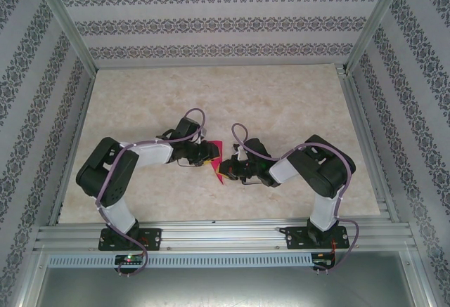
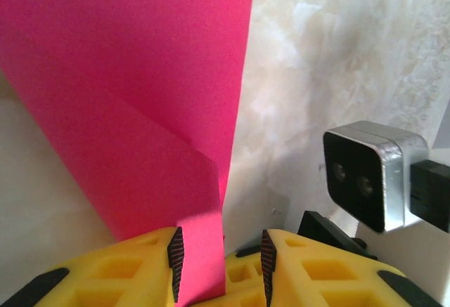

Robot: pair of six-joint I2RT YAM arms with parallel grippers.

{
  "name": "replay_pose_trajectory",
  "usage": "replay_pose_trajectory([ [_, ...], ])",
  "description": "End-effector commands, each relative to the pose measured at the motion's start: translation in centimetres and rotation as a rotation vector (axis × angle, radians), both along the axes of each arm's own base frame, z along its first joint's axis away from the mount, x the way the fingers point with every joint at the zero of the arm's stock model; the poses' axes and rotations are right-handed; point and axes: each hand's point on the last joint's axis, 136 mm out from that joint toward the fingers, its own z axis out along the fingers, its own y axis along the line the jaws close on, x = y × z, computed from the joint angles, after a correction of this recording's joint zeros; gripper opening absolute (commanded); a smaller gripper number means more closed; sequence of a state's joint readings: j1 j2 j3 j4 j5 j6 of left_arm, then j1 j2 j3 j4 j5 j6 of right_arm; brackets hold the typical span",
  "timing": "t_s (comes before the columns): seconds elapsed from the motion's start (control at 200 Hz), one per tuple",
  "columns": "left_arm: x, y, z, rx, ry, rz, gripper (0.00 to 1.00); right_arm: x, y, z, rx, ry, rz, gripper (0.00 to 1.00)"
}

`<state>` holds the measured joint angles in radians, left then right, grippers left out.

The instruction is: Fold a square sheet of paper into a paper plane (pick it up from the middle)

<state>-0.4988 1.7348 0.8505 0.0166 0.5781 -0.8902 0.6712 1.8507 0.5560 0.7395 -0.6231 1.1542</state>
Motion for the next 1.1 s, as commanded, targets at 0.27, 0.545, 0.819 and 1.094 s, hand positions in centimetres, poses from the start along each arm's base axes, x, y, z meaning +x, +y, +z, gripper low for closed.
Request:
replay_pose_trajectory([
  [0.27, 0.6, -2.1, 1.8, -0.069, -0.057, -0.064, 0.41, -0.8, -2.1, -3.5, -0.121, 0.03, -0.026, 0.04],
  [0.545, 0.9, 1.1, 5.3, -0.017, -0.18, 0.105, 0.5, -0.4, -2.3, -2.5, -0.099, -0.01, -0.033, 0.01],
  [0.819, 0.8, 0.4, 4.6, -0.066, -0.143, 0.109, 0.49, 0.3, -2.6, -2.3, -0.046, 0.011, -0.123, 0.01],
  [1.094, 1.0, -0.9, 4.8, -0.107, -0.15, 0.054, 0.48, 0.1, -2.9, -3.4, 0.001, 0.07, -0.167, 0.01],
])
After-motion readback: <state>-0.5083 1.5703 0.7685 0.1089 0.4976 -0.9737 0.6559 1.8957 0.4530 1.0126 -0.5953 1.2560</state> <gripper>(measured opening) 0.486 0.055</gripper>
